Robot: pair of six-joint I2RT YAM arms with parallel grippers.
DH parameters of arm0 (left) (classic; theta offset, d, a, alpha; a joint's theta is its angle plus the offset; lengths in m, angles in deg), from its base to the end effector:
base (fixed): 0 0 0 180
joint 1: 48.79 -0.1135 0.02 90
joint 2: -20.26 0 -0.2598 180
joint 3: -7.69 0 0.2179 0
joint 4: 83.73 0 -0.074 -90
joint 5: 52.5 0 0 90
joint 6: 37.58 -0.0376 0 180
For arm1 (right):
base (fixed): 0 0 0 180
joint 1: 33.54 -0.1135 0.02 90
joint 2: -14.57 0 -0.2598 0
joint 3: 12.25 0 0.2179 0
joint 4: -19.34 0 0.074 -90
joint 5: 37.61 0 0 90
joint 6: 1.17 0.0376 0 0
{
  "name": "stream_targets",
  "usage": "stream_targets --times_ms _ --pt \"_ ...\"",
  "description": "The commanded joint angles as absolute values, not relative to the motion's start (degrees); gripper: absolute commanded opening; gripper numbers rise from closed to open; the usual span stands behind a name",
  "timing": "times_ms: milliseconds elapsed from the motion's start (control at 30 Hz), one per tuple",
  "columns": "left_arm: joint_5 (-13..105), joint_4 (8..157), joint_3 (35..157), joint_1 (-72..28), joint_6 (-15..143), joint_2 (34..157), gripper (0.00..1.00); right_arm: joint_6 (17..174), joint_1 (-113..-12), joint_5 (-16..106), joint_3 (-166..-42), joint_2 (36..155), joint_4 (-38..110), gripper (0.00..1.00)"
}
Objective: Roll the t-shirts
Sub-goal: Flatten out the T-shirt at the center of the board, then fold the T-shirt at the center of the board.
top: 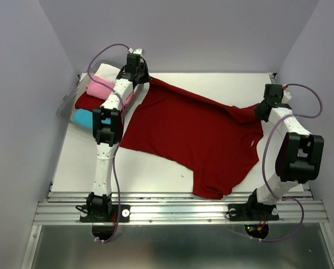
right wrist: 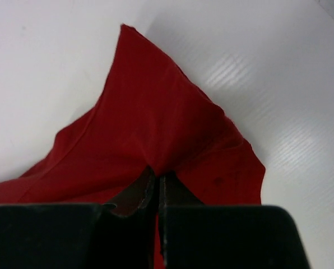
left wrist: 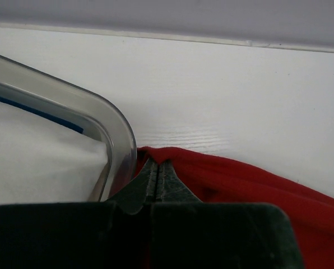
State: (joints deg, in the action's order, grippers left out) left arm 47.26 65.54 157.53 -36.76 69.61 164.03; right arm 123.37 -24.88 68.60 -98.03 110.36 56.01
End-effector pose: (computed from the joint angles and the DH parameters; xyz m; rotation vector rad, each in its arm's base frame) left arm 0.5338 -0.1203 0.2438 0.0196 2.0292 -0.4952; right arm 0.3309 -0.0610 0.2540 0.9859 2.1301 -0.1169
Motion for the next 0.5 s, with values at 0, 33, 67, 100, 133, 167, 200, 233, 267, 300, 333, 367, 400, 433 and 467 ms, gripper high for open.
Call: stream_targets --times_ms 0,33,67,100,133,167,200,233,267,300,333,367,400,433,467 --pt "47.8 68.2 157.4 -37.7 67.6 159.0 0.00 124.5 -24.0 66.0 -94.2 106.4 55.6 0.01" --pt "47.7 67.5 156.7 -37.7 67.6 158.1 0.00 124.7 -24.0 65.5 -92.5 105.5 55.6 0.01" --pt "47.5 67.0 155.5 -37.7 67.7 157.6 0.00 124.8 -24.0 65.2 -91.9 105.1 55.8 0.01" --pt "47.5 66.6 155.1 -37.7 67.8 157.1 0.00 124.9 -24.0 65.1 -91.3 104.8 56.5 0.01" --pt "47.5 65.4 154.2 -37.7 67.7 156.2 0.00 125.0 -24.0 65.0 -90.0 104.0 56.7 0.01" --pt "47.4 64.6 153.9 -37.7 67.7 155.9 0.00 125.0 -24.0 64.4 -89.5 103.6 57.3 0.01" --pt "47.2 63.8 153.7 -37.7 67.6 155.6 0.00 125.2 -24.0 64.3 -89.1 103.3 57.3 0.01" --pt "46.9 62.3 153.3 -37.7 67.6 154.9 0.00 125.4 -24.0 64.0 -88.7 102.9 57.9 0.01" --pt "46.6 61.6 152.7 -37.7 67.5 154.6 0.00 125.7 -24.0 63.7 -87.7 101.9 58.4 0.01" --pt "46.6 61.0 152.3 -37.7 67.4 154.3 0.00 125.9 -24.0 63.6 -87.1 101.3 58.4 0.01" --pt "46.7 60.4 151.1 -37.8 67.4 153.6 0.00 125.9 -24.0 63.5 -86.5 100.1 58.4 0.01" --pt "46.7 60.2 150.7 -37.6 67.4 153.2 0.00 126.0 -24.0 63.5 -86.1 100.1 58.5 0.01" --pt "46.3 60.0 150.4 -37.5 67.3 153.0 0.00 126.1 -24.0 63.1 -85.1 99.0 58.6 0.01" --pt "45.8 59.1 150.7 -37.4 67.4 152.9 0.00 126.1 -24.0 62.9 -84.7 98.4 58.7 0.01" --pt "45.9 58.6 150.8 -37.4 67.4 152.9 0.00 126.1 -24.0 62.3 -84.0 97.6 59.0 0.01"
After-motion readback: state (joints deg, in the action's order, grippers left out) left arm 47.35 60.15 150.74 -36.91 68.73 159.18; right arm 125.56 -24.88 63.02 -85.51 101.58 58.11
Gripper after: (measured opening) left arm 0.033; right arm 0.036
